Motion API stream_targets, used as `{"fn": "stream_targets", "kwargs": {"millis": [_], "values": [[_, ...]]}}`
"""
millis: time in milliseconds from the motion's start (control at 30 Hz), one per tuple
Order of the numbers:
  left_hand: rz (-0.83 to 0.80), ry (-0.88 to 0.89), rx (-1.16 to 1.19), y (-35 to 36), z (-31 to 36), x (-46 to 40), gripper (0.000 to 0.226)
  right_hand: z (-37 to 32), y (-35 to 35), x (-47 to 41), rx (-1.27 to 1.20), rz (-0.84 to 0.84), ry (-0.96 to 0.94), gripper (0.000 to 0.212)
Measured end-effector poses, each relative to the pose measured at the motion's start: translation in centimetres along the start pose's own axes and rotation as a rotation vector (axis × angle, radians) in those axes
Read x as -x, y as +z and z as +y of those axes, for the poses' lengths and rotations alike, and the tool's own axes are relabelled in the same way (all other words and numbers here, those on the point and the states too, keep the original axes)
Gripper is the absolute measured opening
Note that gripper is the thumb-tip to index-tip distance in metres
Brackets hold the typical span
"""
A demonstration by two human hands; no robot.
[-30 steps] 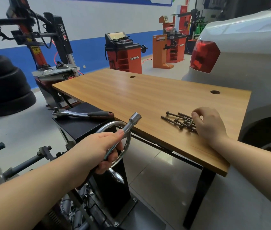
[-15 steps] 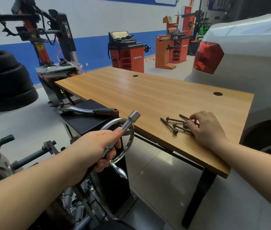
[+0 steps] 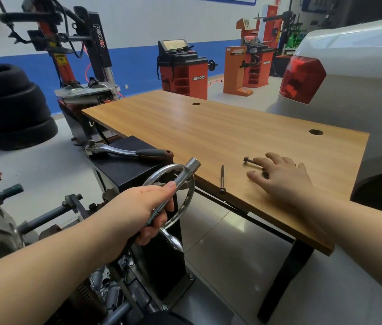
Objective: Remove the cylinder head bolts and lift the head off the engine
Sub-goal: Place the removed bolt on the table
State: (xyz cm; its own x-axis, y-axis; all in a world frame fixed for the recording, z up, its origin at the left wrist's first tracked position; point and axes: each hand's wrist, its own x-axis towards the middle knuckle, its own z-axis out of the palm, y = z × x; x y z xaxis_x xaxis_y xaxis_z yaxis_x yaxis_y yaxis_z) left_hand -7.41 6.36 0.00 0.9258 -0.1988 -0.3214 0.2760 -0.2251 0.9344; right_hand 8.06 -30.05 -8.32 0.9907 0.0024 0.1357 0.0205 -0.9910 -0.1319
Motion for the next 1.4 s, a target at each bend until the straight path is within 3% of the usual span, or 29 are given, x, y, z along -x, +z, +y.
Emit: {"fn": "stream_targets", "kwargs": {"millis": [167, 300, 400, 600, 733, 833, 933, 1033, 1400], "values": [[-0.006, -0.01, -0.004, 0.1, -0.5, -0.7, 0.054, -7.2, 1.1, -1.2, 0.026, -0.042, 0.044, 0.12], [-0.01, -0.032, 0.016, 0.3, -0.6, -1.6, 0.054, -11.6, 3.2, -2.2, 0.101, -0.088, -0.172, 0.085], [-0.009, -0.033, 0.021, 0.2, -0.9, -2.1, 0.053, -13.5, 3.7, -3.2, 0.098, -0.131, -0.288, 0.07], [0.006, -0.032, 0.024, -0.5, -1.5, -2.4, 0.054, -13.6, 2.3, -3.2, -0.134, -0.296, -0.411, 0.065], [0.023, -0.049, 0.031, -0.5, -1.3, -2.6, 0.058, -9.6, 0.8, -1.3, -0.054, -0.097, -0.524, 0.066], [0.019, -0.058, 0.041, -0.2, -1.1, -2.7, 0.06, -3.3, -0.2, 0.1, 0.015, 0.074, -0.428, 0.058], [0.013, -0.06, 0.038, 0.3, -1.2, -2.9, 0.054, 2.8, -0.2, 1.3, -0.032, -0.052, -0.209, 0.05], [0.012, -0.09, 0.03, 1.2, -1.3, -3.1, 0.052, 4.7, 0.0, 0.8, -0.163, -0.166, -0.057, 0.05], [-0.018, -0.058, 0.027, 1.8, -0.3, -1.7, 0.057, 5.1, 0.2, -1.9, -0.24, -0.021, -0.048, 0.047]]}}
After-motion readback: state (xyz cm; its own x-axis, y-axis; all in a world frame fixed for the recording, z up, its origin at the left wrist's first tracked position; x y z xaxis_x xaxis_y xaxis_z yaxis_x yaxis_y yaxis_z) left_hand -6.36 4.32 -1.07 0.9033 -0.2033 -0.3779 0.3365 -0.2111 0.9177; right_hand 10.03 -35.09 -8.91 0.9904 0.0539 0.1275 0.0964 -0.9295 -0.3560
